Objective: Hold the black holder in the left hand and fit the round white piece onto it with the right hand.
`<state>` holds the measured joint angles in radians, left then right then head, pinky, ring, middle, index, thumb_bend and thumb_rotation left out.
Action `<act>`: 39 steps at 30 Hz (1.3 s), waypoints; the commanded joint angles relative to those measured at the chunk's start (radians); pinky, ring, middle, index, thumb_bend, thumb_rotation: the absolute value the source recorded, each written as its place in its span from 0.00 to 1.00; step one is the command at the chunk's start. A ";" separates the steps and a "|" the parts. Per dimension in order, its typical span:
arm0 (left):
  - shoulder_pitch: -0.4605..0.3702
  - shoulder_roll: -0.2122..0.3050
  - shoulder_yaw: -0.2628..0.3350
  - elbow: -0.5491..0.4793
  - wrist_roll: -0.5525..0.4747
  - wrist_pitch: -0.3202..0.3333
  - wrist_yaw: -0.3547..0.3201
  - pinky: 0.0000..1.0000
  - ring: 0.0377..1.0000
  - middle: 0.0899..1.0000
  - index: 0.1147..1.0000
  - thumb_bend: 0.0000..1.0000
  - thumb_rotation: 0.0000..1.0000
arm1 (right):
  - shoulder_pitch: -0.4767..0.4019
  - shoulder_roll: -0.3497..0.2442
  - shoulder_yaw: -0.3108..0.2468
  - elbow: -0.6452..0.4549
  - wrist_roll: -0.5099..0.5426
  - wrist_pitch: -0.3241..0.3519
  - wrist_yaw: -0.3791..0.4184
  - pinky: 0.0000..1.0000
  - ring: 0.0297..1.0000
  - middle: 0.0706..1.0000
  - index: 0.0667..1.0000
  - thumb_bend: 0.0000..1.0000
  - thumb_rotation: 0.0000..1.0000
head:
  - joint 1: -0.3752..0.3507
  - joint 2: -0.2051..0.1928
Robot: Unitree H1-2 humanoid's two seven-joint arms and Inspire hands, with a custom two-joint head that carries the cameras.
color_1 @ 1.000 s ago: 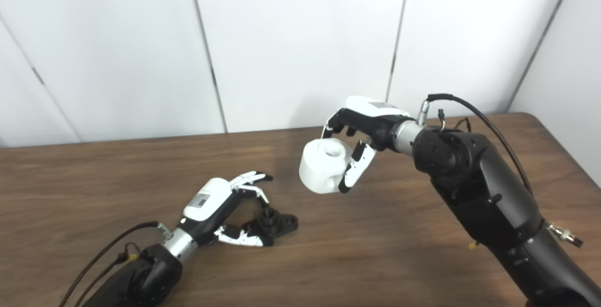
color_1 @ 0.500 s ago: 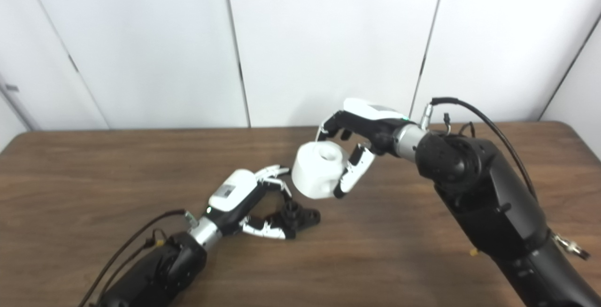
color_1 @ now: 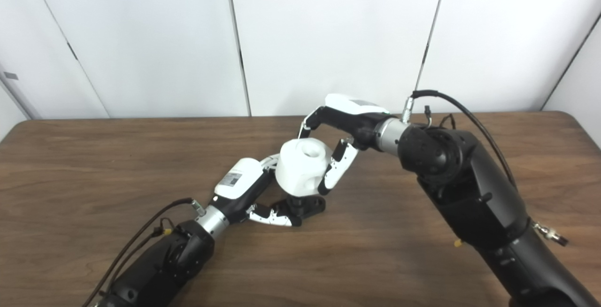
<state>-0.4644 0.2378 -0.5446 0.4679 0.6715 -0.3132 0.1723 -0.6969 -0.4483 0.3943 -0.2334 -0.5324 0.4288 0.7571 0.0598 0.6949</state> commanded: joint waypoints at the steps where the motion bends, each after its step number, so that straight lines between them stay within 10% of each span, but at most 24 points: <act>1: 0.030 -0.007 -0.038 0.045 0.047 0.075 -0.106 0.71 0.90 0.86 0.43 0.52 0.08 | -0.056 0.005 -0.008 -0.010 -0.001 -0.023 -0.017 0.96 0.86 0.77 0.44 0.52 0.13 | 0.001 0.002; 7: 0.032 -0.010 -0.040 0.037 0.045 0.082 -0.109 0.71 0.90 0.86 0.43 0.52 0.08 | -0.042 0.016 0.004 0.026 -0.004 -0.062 -0.042 0.79 0.81 0.75 0.44 0.52 0.13 | 0.006 0.007; 19: 0.038 -0.009 -0.041 0.016 0.042 0.107 -0.119 0.71 0.90 0.86 0.43 0.52 0.08 | -0.023 0.045 0.011 0.113 -0.004 -0.108 -0.088 0.80 0.81 0.75 0.44 0.52 0.13 | 0.019 0.014; 20: 0.039 -0.009 -0.040 0.013 0.041 0.110 -0.123 0.71 0.90 0.86 0.48 0.80 0.18 | -0.021 0.047 0.011 0.119 -0.004 -0.115 -0.094 0.81 0.82 0.75 0.44 0.52 0.13 | 0.019 0.016; 23: 0.041 -0.007 -0.036 0.011 0.033 0.114 -0.137 0.72 0.90 0.86 0.52 0.98 0.24 | -0.018 0.051 0.009 0.139 -0.003 -0.141 -0.110 0.80 0.81 0.75 0.44 0.52 0.13 | 0.021 0.019; 39: 0.050 0.014 -0.008 -0.004 0.018 0.128 -0.160 0.71 0.90 0.87 0.59 1.00 0.26 | -0.021 0.062 -0.001 0.166 0.000 -0.164 -0.127 0.78 0.80 0.75 0.44 0.52 0.13 | 0.019 0.031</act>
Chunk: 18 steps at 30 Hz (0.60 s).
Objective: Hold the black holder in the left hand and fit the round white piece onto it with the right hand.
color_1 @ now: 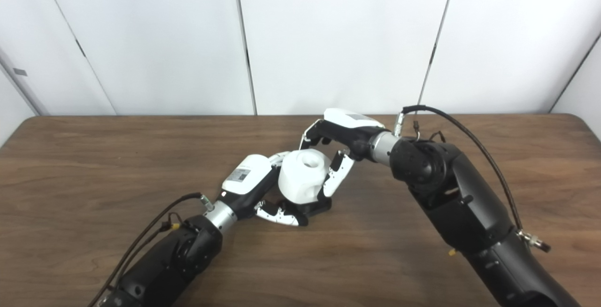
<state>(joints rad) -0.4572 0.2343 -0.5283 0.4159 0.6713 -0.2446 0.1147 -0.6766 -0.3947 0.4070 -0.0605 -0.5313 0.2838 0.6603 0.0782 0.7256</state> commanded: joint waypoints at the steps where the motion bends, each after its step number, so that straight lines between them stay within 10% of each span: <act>1: 0.043 0.019 -0.024 0.048 0.020 0.056 -0.103 0.72 0.90 0.87 0.58 1.00 0.26 | -0.042 0.008 -0.013 -0.006 0.000 -0.020 -0.029 0.78 0.80 0.75 0.44 0.52 0.13 | 0.000 0.001; 18: 0.044 0.029 0.003 0.055 -0.008 0.057 -0.113 0.70 0.88 0.86 0.53 1.00 0.24 | -0.039 0.009 0.001 0.034 0.014 -0.065 -0.028 0.79 0.81 0.75 0.44 0.52 0.13 | 0.006 0.014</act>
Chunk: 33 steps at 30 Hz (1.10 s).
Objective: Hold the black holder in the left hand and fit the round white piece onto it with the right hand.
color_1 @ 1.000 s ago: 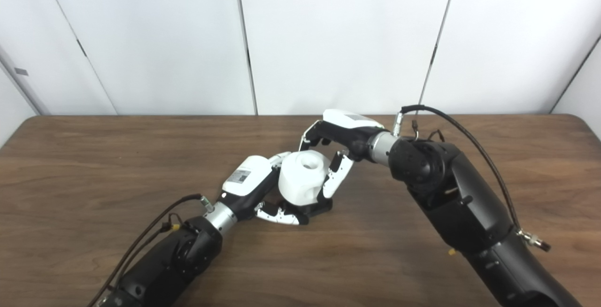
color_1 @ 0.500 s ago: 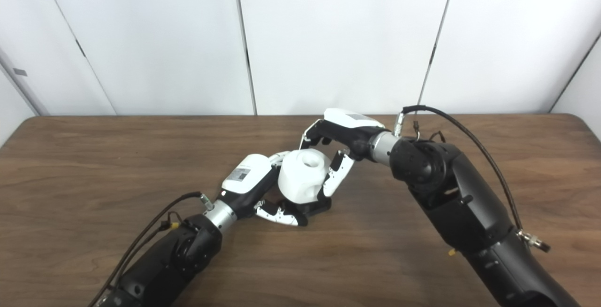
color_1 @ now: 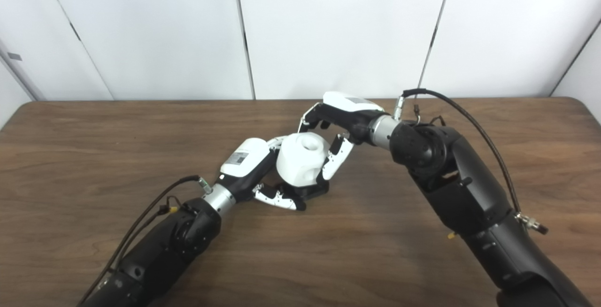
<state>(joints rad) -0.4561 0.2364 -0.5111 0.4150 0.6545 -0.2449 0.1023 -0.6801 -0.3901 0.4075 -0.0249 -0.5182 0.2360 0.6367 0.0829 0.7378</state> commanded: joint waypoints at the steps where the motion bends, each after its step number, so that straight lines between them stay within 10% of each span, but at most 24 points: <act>1: 0.043 0.028 -0.012 0.057 0.008 0.054 -0.098 0.70 0.88 0.86 0.53 1.00 0.24 | -0.037 0.003 0.001 -0.002 0.001 -0.016 -0.003 0.79 0.81 0.75 0.44 0.52 0.13 | 0.000 0.002; 13: 0.041 0.035 0.009 0.069 0.015 0.060 -0.078 0.69 0.87 0.85 0.46 0.99 0.24 | -0.050 -0.011 -0.006 -0.016 -0.008 -0.013 -0.002 0.78 0.81 0.74 0.44 0.52 0.13 | -0.002 0.002; 33: 0.041 0.020 0.033 0.069 0.019 0.084 -0.079 0.67 0.86 0.85 0.63 1.00 0.27 | -0.077 -0.020 -0.040 -0.031 0.012 0.002 0.022 0.80 0.81 0.74 0.44 0.52 0.13 | -0.005 0.005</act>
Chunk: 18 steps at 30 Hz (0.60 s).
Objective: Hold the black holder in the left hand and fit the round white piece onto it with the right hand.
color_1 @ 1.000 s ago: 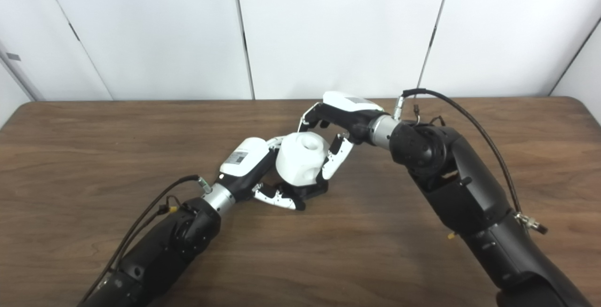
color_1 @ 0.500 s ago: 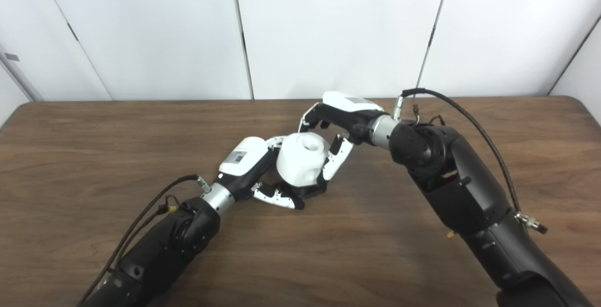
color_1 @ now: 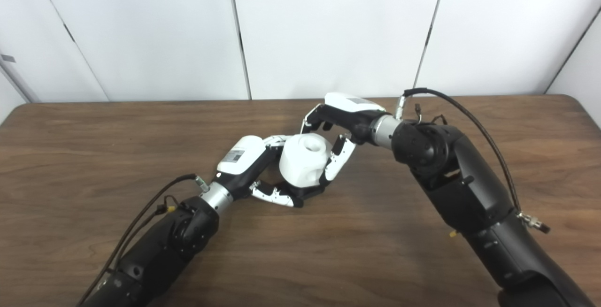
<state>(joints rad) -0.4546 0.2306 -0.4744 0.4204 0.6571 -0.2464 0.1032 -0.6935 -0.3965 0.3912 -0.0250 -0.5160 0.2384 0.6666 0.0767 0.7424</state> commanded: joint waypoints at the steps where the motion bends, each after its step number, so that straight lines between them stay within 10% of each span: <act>1: 0.040 0.025 -0.004 0.062 0.017 0.088 -0.081 0.67 0.86 0.85 0.63 1.00 0.28 | -0.067 -0.014 -0.025 -0.031 0.010 0.000 -0.006 0.81 0.81 0.74 0.44 0.52 0.13 | 0.002 0.001; 18: 0.044 0.023 0.000 0.052 0.003 0.096 -0.101 0.71 0.87 0.86 0.65 1.00 0.27 | -0.066 0.013 -0.010 0.013 0.008 -0.032 -0.028 0.72 0.77 0.73 0.44 0.52 0.13 | 0.006 0.011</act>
<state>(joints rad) -0.4507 0.2293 -0.4710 0.4185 0.6530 -0.2460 0.0974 -0.7137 -0.3862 0.3921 0.0072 -0.5071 0.2342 0.6701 0.0828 0.7531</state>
